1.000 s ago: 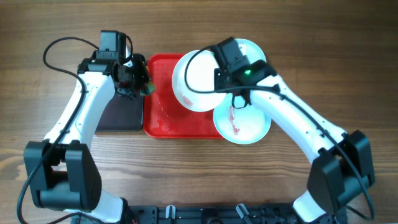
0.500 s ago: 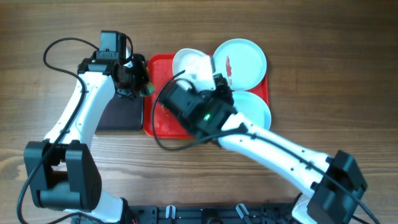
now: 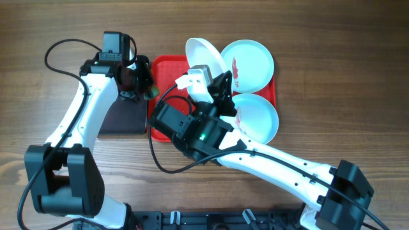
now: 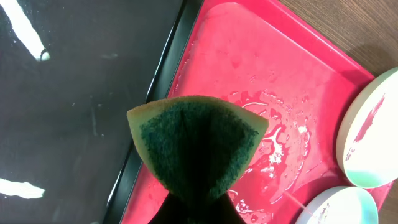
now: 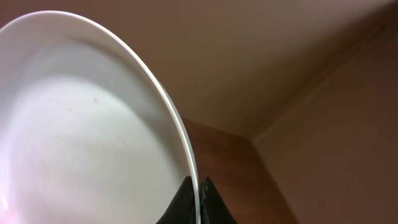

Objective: Clean dirty plates on tray and stack at the side
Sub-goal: 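Lift the white plate with the right gripper and carry it right of the tray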

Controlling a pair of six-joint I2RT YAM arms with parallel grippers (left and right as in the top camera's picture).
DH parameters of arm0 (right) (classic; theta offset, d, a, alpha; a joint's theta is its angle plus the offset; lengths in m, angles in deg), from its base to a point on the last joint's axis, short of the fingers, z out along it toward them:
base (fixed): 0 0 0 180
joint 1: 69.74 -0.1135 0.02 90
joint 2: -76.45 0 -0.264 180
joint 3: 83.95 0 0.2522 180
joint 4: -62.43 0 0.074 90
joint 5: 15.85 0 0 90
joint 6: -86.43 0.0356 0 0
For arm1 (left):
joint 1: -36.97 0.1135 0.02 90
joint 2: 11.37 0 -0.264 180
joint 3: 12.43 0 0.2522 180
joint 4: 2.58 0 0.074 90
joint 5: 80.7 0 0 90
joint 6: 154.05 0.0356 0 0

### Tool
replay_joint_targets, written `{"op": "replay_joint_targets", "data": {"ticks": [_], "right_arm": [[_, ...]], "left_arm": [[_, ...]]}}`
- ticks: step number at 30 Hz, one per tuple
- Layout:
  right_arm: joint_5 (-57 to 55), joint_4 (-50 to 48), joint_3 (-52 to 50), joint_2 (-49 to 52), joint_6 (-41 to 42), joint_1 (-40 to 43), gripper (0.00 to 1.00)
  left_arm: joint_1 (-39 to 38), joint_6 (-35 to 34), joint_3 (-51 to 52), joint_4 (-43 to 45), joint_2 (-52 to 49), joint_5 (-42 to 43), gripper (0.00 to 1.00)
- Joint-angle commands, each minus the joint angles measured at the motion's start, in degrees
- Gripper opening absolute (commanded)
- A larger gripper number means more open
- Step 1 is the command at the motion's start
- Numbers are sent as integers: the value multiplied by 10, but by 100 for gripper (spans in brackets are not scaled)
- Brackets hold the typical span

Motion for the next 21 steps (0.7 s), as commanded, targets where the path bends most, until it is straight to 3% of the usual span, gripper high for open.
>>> {"op": "replay_joint_targets", "data": {"ticks": [1,6,11,16,21], "right_arm": [[-31,-7,2,-16,-7,-1,4],[39,-11,2,-16,-7,-1,4],[328,-8,2,-16,3,30,4],[511,33,2,-17,69,114,4],[651,72,2,-19,71,233,4]], "left_arm": [[0,-6,-5,-2,7,5,4],[0,-6,-5,-2,7,5,4],[0,-6,-5,-3,7,5,4],[0,-5,-5,-3,7,5,4],[0,-5,-5,-3,7,5,4]]}}
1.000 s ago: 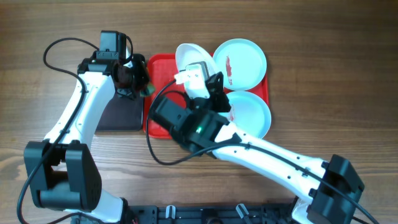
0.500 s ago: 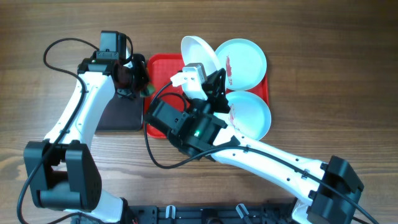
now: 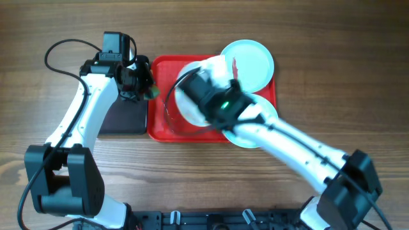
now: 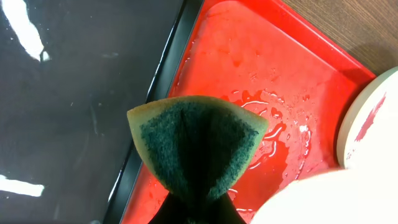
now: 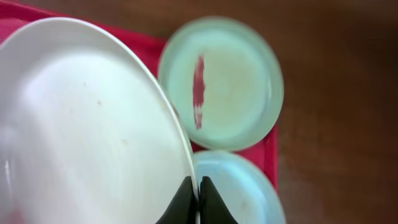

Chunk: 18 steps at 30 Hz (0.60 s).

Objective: Clean dirty plates on tray and stack at the side
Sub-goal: 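Lift the white plate with the right gripper and carry it right of the tray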

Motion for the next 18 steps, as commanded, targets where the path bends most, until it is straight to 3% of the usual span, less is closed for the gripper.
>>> {"op": "replay_joint_targets", "data": {"ticks": [1,9,12,18], "right_arm": [[185,22,2,-19,24,100,4],[462,46,2,-26,-66,344,4],[465,69,2,-26,-95,455,4],[392,80,1,-18,-106,597,4]], "left_arm": [[0,-6,-5,0,7,5,4],[0,-5,-5,-1,7,5,4],[0,-5,-5,-1,7,5,4],[0,-6,-5,-5,7,5,4]]}}
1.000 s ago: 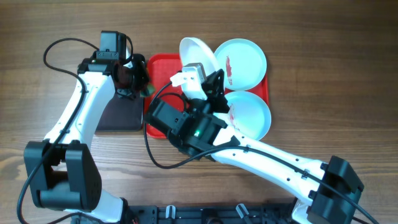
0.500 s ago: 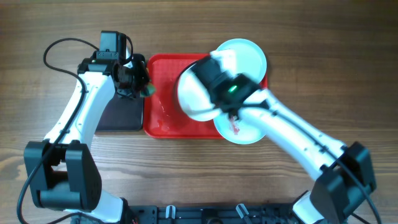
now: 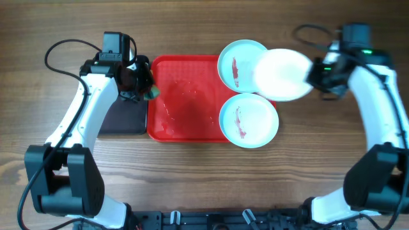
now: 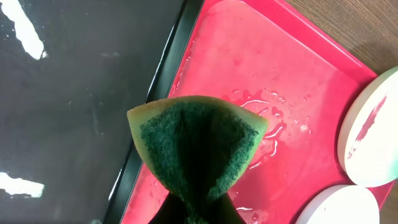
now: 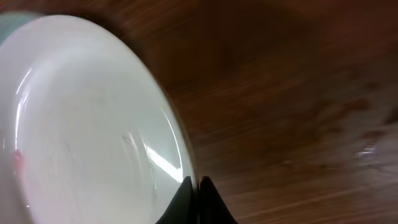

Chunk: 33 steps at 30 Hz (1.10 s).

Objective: Clean dirty plates on tray and stack at the side
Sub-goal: 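Lift the white plate with the right gripper and carry it right of the tray, then lower the white plate onto the table and open the right gripper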

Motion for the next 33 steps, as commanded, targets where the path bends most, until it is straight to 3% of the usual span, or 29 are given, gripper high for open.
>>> {"op": "replay_joint_targets", "data": {"ticks": [1,7,20,22,23,24,27,29,33], "right_arm": [[-31,2,1,-8,-22,75,4],[-32,-4,-5,31,-5,143,4],[-34,-95,-134,54,21,149,4],[-28,-98,-140,54,21,149,15],[-24,-99,-140,54,20,149,38],[-16,-99,-138,54,20,149,44],[57,-81,-111,53,-6,149,43],[97,-63,-89,49,-35,146,36],[109,2,-38,15,-57,115,35]], "left_arm": [[0,-6,-5,-3,7,5,4],[0,-6,-5,-5,7,5,4],[0,-6,-5,-5,7,5,4],[0,-6,-5,-5,7,5,4],[0,-6,-5,-5,7,5,4],[0,-6,-5,-5,7,5,4],[0,-6,-5,-5,7,5,4],[0,-6,-5,-5,7,5,4],[0,-6,-5,-5,7,5,4]]}}
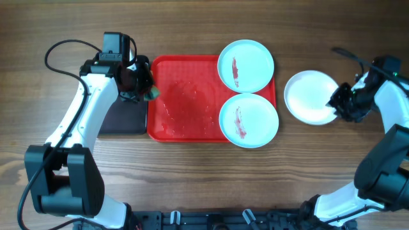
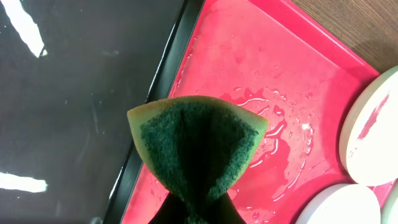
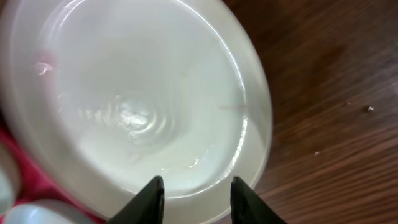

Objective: Clean dirty plates on tray and stack at the side
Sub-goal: 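Lower the white plate onto the table and open the right gripper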

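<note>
A clean white plate point(image 1: 310, 96) lies flat on the wood to the right of the red tray point(image 1: 185, 96). My right gripper point(image 1: 343, 104) stands open at its right rim; in the right wrist view the plate point(image 3: 134, 99) fills the frame beyond the spread fingers, gripper point(image 3: 194, 198). Two plates with red smears stay on the tray's right side, one at the back point(image 1: 246, 65) and one at the front point(image 1: 248, 120). My left gripper point(image 1: 148, 91) is shut on a folded green sponge point(image 2: 196, 146) over the tray's left edge.
A black mat point(image 1: 123, 118) lies left of the tray, also seen in the left wrist view point(image 2: 74, 93). Water films the wet tray floor point(image 2: 273, 130). Cables trail from both arms across the wood table point(image 1: 204, 185).
My right gripper held the white plate tilted above the table just right of the tray. Now the plate lies flat on the wood farther right and the gripper is open at its rim.
My right gripper held the white plate upright over the tray's back while the left held the sponge at the tray's left edge. Then the plate was over the tray's middle, then off the tray's right side, and now rests on the table. The left arm has stayed put.
</note>
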Controlling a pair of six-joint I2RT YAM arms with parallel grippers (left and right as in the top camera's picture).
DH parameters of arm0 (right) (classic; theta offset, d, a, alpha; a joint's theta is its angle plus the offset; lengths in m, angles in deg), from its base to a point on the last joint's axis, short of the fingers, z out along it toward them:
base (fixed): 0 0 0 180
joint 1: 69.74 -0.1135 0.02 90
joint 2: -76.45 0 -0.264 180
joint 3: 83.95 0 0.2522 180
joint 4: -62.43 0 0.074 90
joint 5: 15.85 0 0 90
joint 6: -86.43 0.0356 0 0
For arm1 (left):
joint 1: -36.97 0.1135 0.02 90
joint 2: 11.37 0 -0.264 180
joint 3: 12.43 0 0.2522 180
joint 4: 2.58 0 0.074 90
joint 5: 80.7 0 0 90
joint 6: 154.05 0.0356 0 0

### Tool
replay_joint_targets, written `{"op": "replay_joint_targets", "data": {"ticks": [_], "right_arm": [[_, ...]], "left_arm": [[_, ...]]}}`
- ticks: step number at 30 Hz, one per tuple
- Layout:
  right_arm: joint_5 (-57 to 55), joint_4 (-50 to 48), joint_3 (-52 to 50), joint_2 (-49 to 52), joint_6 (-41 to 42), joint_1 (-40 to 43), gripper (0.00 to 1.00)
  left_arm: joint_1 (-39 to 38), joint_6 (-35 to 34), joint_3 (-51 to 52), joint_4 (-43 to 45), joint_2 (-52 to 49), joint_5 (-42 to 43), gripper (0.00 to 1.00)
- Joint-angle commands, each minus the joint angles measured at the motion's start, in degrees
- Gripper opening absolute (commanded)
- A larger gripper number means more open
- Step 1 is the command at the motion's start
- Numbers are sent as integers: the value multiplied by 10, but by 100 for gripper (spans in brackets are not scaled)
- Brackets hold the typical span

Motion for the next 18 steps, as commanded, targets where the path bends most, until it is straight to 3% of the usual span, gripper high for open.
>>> {"op": "replay_joint_targets", "data": {"ticks": [1,7,11,18], "right_arm": [[47,36,50,-38,-36,-36,35],[35,92,44,-66,-50,-137,40],[-3,93,13,-66,-42,-197,45],[-45,57,-50,-66,-20,-253,45]], "left_arm": [[0,-6,-5,-1,7,5,4],[0,-6,-5,-1,7,5,4],[0,-6,-5,-1,7,5,4],[0,-6,-5,-5,7,5,4]]}}
